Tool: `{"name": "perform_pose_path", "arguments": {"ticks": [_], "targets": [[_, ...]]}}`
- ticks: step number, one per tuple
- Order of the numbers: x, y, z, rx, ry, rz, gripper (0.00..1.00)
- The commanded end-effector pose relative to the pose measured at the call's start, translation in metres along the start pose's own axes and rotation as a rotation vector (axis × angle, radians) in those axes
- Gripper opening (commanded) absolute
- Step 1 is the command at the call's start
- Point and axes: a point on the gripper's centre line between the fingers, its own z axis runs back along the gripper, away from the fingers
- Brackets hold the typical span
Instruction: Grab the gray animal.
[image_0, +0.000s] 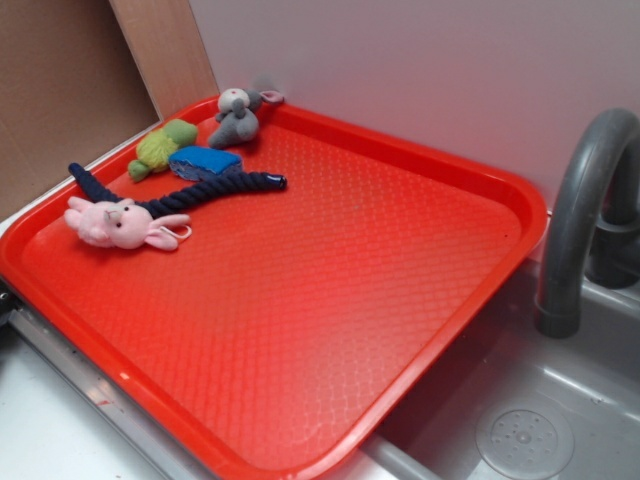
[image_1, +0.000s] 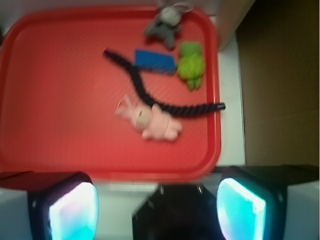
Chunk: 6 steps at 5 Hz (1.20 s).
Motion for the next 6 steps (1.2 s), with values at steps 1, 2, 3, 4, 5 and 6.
{"name": "perform_pose_path", "arguments": {"ticks": [1, 2, 3, 4, 5, 6], "targets": [[0.058, -0.003, -0.035, -0.002, -0.079, 0.217, 1.0], [0.082, 0.002, -0.056, -0.015, -0.17, 0.305, 1.0], [0.109, 0.012, -0.078, 0.008, -0.278, 0.382, 1.0], [0.13, 0.016, -0.102, 0.061, -0.341, 0.41, 1.0], [0.149, 0.023, -0.124, 0.019, -0.37, 0.437, 1.0], [0.169, 0.027, -0.154, -0.019, -0.367, 0.421, 1.0]]}}
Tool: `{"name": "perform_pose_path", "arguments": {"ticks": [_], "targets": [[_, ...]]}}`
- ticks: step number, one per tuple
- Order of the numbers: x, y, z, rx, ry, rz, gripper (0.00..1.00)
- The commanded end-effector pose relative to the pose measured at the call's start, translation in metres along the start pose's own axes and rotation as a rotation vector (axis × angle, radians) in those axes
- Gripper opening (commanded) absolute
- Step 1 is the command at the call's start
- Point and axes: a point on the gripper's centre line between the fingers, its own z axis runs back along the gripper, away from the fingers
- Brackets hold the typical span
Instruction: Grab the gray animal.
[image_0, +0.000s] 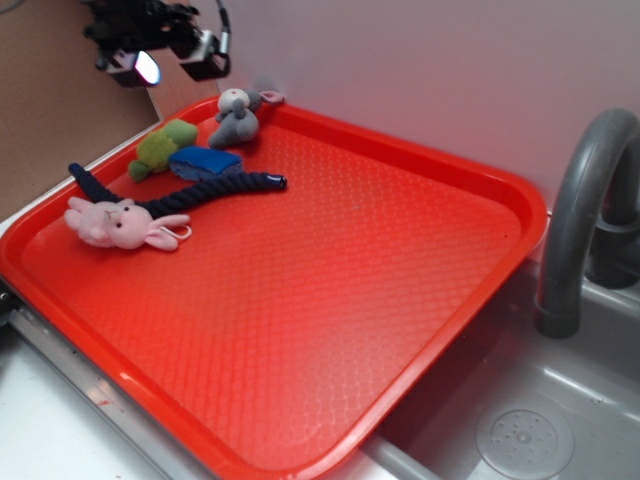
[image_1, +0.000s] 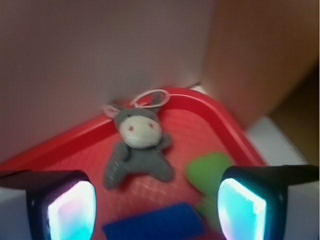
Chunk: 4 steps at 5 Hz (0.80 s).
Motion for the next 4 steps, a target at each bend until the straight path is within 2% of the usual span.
{"name": "perform_pose_path", "arguments": {"ticks": [1, 2, 3, 4], "targets": [[0.026, -0.001, -0.051, -0.068, -0.015, -0.028, 1.0], [0.025, -0.009, -0.066, -0.042, -0.017, -0.071, 1.0], [0.015, -0.021, -0.059, -0.019, -0.024, -0.139, 0.0], [0.007, -0.03, -0.034, 0.004, -0.01, -0.193, 0.0]]}}
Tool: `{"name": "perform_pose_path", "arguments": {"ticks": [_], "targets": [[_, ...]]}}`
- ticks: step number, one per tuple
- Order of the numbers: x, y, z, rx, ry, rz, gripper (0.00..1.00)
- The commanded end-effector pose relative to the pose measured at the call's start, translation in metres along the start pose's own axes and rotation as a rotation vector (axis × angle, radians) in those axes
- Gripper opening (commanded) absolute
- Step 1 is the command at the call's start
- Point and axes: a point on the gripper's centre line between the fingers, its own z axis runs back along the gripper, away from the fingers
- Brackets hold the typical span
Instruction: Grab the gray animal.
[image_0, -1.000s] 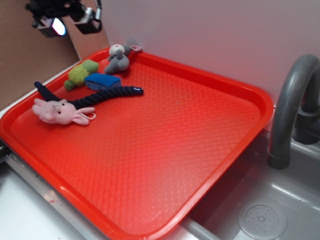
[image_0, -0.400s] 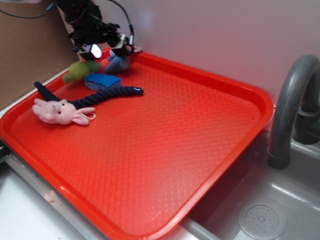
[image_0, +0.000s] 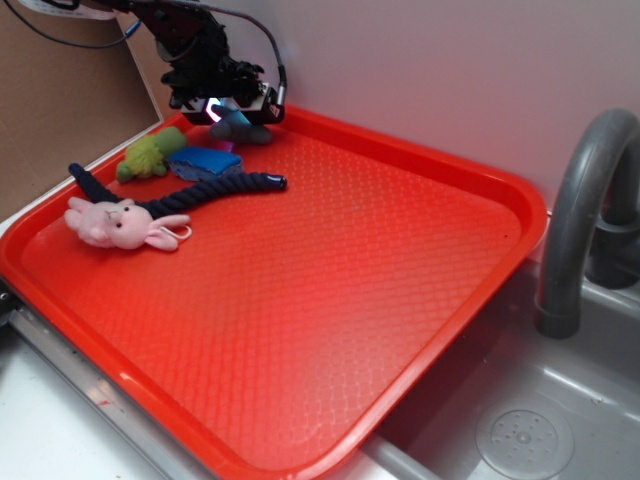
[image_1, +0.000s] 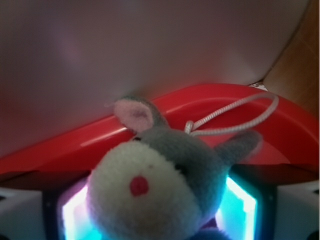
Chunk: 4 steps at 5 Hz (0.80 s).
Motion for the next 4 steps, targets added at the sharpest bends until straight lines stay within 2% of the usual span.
{"name": "perform_pose_path", "arguments": {"ticks": [1, 2, 3, 4], "targets": [[-0.009, -0.029, 0.101, -0.01, 0.013, -0.086, 0.0], [-0.027, -0.038, 0.165, -0.021, 0.024, -0.089, 0.0], [-0.035, -0.03, 0.225, -0.006, 0.058, -0.075, 0.0], [-0.035, -0.02, 0.264, 0.008, 0.05, 0.003, 0.0]]}}
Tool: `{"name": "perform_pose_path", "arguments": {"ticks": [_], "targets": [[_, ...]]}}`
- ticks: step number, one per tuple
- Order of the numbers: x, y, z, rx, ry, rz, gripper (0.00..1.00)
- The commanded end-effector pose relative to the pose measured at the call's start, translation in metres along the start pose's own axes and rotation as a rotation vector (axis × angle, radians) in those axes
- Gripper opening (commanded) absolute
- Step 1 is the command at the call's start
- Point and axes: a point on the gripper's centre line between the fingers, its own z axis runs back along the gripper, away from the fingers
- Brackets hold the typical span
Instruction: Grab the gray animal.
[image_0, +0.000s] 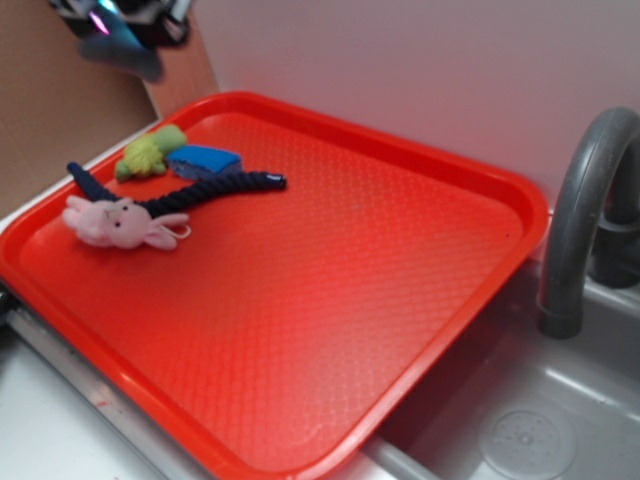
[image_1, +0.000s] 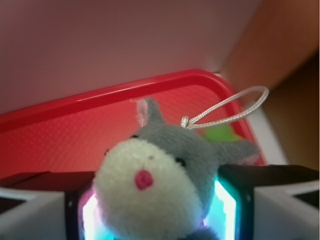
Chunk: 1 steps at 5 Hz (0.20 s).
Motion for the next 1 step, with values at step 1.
{"name": "perform_pose_path", "arguments": {"ticks": [1], "targets": [[0.0158, 0.0192, 0.0502, 0.037, 0.037, 0.21, 0.0]]}}
